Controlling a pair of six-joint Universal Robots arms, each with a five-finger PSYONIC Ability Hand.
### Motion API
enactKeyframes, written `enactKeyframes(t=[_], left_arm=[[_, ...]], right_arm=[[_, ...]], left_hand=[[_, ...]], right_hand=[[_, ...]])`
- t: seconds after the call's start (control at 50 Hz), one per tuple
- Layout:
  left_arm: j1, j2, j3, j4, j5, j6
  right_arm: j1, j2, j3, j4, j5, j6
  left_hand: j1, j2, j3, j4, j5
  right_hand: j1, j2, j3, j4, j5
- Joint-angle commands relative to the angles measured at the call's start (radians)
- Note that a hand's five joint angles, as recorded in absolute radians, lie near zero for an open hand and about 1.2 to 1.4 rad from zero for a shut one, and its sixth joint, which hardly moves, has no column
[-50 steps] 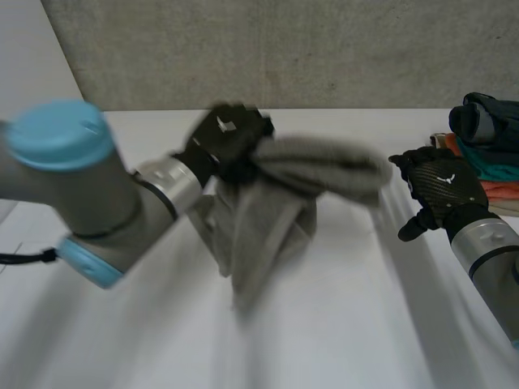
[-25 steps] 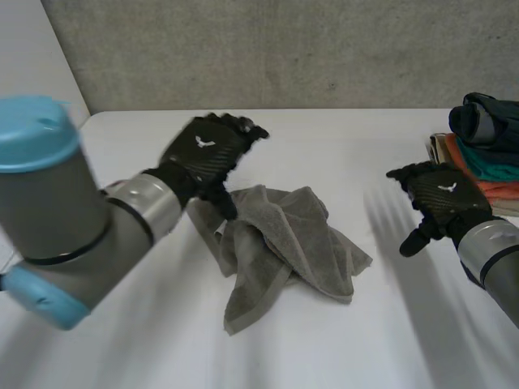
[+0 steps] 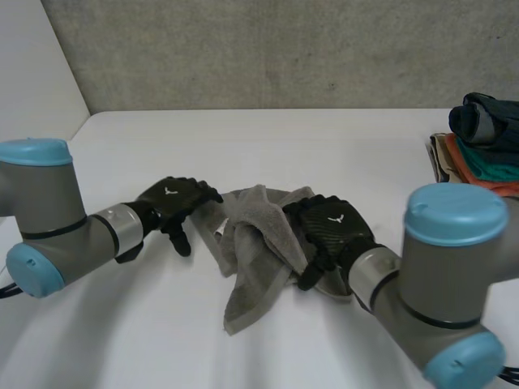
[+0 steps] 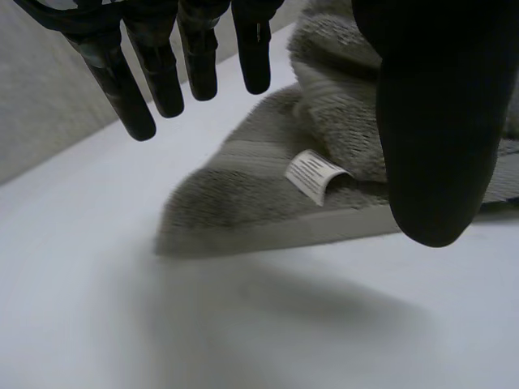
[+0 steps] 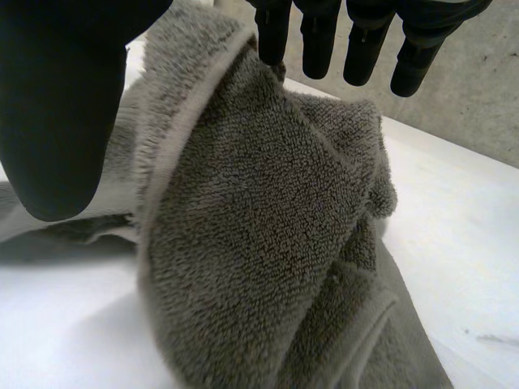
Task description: Fold the laundry.
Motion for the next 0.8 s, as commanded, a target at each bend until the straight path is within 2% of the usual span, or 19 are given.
enactKeyframes(t=[0.02, 0.06, 0.08, 0.1, 0.22, 0.38, 0.52, 0.56, 0.64, 0.72, 0.8], left_arm=[[-0.053, -0.027, 0.012, -0.006, -0.006, -0.111], [-0.083, -0.032, 0.02, -0.002, -0.007, -0.151], [-0.091, -0.033, 0.023, 0.003, -0.009, -0.162], [-0.099, -0.034, 0.026, 0.008, -0.01, -0.171], [-0.125, -0.032, 0.051, 0.097, -0.065, -0.249], [-0.155, -0.079, 0.107, 0.1, -0.073, -0.304], [-0.224, -0.164, 0.166, 0.092, -0.065, -0.338], [-0.237, -0.173, 0.173, 0.083, -0.062, -0.358], [-0.252, -0.17, 0.181, 0.061, -0.075, -0.384], [-0.235, -0.115, 0.18, 0.066, -0.127, -0.39], [-0.182, 0.028, 0.161, 0.063, -0.177, -0.384]], right_arm=[[0.047, 0.118, -0.1, -0.035, 0.042, -0.004], [0.051, 0.126, -0.109, -0.035, 0.045, -0.002], [0.051, 0.124, -0.111, -0.038, 0.05, -0.004], [0.048, 0.124, -0.111, -0.038, 0.051, -0.004], [0.039, 0.104, -0.096, -0.038, 0.056, -0.019], [0.03, -0.078, -0.016, -0.035, 0.019, -0.028], [0.03, -0.222, 0.019, -0.033, -0.042, -0.039], [0.03, -0.262, 0.024, -0.035, -0.048, -0.039], [0.021, -0.29, 0.024, -0.033, -0.048, -0.042], [-0.045, -0.29, 0.021, -0.016, -0.047, -0.077], [-0.136, -0.279, 0.012, 0.008, -0.044, -0.172]], left_hand=[[0.046, 0.051, 0.052, 0.045, 0.046], [0.034, 0.04, 0.04, 0.033, 0.034], [0.034, 0.04, 0.04, 0.033, 0.034], [0.034, 0.04, 0.04, 0.033, 0.034], [0.034, 0.04, 0.04, 0.033, 0.034], [-0.033, -0.028, -0.027, -0.034, -0.033], [-0.031, -0.025, -0.025, -0.032, -0.031], [0.092, 0.097, 0.098, 0.091, 0.092], [1.045, 1.05, 1.051, 1.044, 1.045], [1.09, 1.096, 1.097, 1.09, 1.091], [1.09, 1.096, 1.097, 1.09, 1.091]], right_hand=[[0.471, 0.487, 0.483, 0.483, 0.478], [0.735, 0.751, 0.748, 0.748, 0.742], [1.03, 1.046, 1.043, 1.043, 1.037], [1.138, 1.153, 1.15, 1.15, 1.145], [1.161, 1.177, 1.174, 1.174, 1.168], [1.161, 1.177, 1.174, 1.174, 1.168], [1.161, 1.177, 1.174, 1.174, 1.168], [1.161, 1.177, 1.174, 1.174, 1.168], [1.161, 1.177, 1.174, 1.174, 1.168], [1.161, 1.177, 1.174, 1.174, 1.168], [1.161, 1.177, 1.174, 1.174, 1.168]])
